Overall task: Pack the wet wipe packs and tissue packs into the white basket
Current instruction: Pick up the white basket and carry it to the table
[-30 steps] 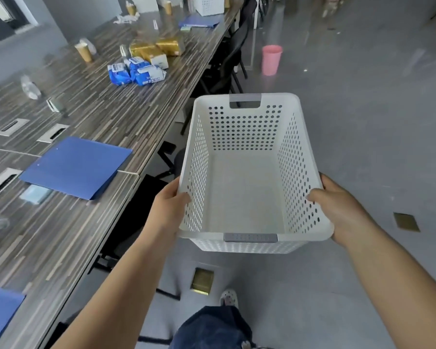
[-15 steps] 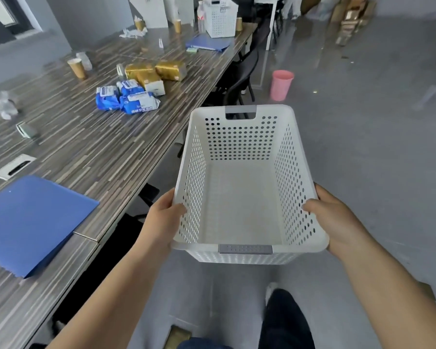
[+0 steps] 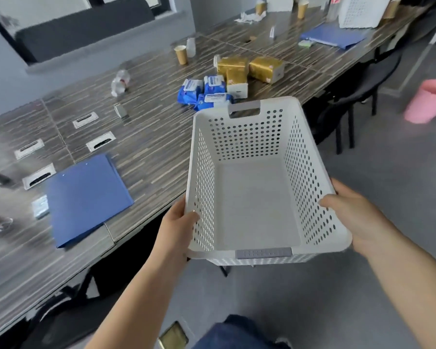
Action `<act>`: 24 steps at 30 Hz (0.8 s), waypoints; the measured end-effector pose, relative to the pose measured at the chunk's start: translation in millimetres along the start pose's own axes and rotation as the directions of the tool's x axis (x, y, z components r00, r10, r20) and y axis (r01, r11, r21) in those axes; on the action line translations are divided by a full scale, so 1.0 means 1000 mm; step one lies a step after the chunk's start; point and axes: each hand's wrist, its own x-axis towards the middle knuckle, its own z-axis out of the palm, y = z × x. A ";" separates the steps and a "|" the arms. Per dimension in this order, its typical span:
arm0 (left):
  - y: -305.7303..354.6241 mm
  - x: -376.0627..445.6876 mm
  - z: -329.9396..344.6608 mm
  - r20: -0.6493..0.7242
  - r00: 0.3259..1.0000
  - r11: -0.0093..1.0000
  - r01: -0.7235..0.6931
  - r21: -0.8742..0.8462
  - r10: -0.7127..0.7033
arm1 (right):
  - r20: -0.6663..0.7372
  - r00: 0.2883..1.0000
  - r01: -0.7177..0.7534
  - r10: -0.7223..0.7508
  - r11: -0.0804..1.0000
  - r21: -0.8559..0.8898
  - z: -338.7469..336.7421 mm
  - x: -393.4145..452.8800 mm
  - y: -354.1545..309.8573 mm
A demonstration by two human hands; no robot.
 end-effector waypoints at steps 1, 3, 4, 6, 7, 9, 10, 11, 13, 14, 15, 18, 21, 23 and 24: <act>0.001 0.002 -0.001 -0.015 1.000 1.000 0.004 -0.004 -0.004 | 0.023 1.000 -0.002 0.002 1.000 -0.007 0.003 0.007 -0.002; 0.011 0.013 -0.001 -0.076 0.997 0.999 -0.001 -0.034 -0.001 | 0.089 0.996 0.004 -0.003 1.000 -0.018 0.013 0.037 -0.017; 0.014 0.020 -0.002 -0.114 0.993 0.998 0.008 -0.055 -0.014 | 0.124 0.992 0.003 0.001 0.999 -0.032 0.019 0.052 -0.023; 0.019 0.035 -0.005 -0.184 0.983 0.996 0.007 -0.086 -0.023 | 0.176 0.984 0.006 0.006 0.997 -0.070 0.033 0.081 -0.033; 0.021 0.041 -0.007 -0.209 0.977 0.995 0.011 -0.101 -0.032 | 0.196 0.981 0.009 0.007 0.997 -0.079 0.041 0.091 -0.038; 0.027 0.062 -0.013 -0.247 0.968 0.990 0.003 -0.141 -0.038 | 0.263 0.965 0.032 -0.004 0.994 -0.100 0.059 0.120 -0.051; 0.031 0.073 -0.016 -0.257 0.966 0.988 -0.002 -0.152 -0.038 | 0.282 0.959 0.038 -0.004 0.993 -0.114 0.067 0.134 -0.057; 0.036 0.084 -0.019 -0.270 0.962 0.987 -0.006 -0.162 -0.039 | 0.295 0.955 0.044 -0.004 0.991 -0.127 0.076 0.148 -0.063; 0.045 0.103 -0.028 -0.298 0.953 0.983 -0.002 -0.182 -0.053 | 0.342 0.940 0.061 0.001 0.983 -0.171 0.095 0.169 -0.078; 0.049 0.115 -0.033 -0.318 0.947 0.981 -0.008 -0.196 -0.056 | 0.359 0.933 0.073 0.002 0.978 -0.197 0.105 0.181 -0.084; 0.052 0.125 -0.036 -0.336 0.940 0.979 -0.017 -0.205 -0.054 | 0.365 0.931 0.078 0.006 0.973 -0.216 0.113 0.193 -0.088; 0.060 0.151 -0.042 -0.378 0.923 0.972 -0.016 -0.234 -0.075 | 0.400 0.917 0.101 0.005 0.965 -0.241 0.135 0.221 -0.107; 0.068 0.173 -0.051 -0.390 0.915 0.965 -0.002 -0.263 -0.104 | 0.442 0.896 0.110 0.037 0.947 -0.302 0.159 0.257 -0.120; 0.083 0.216 -0.057 -0.474 0.872 0.959 -0.018 -0.284 -0.124 | 0.497 0.865 0.112 0.068 0.940 -0.323 0.195 0.305 -0.146; 0.087 0.226 -0.058 -0.492 0.858 0.952 -0.011 -0.307 -0.149 | 0.498 0.864 0.101 0.081 0.939 -0.328 0.202 0.318 -0.150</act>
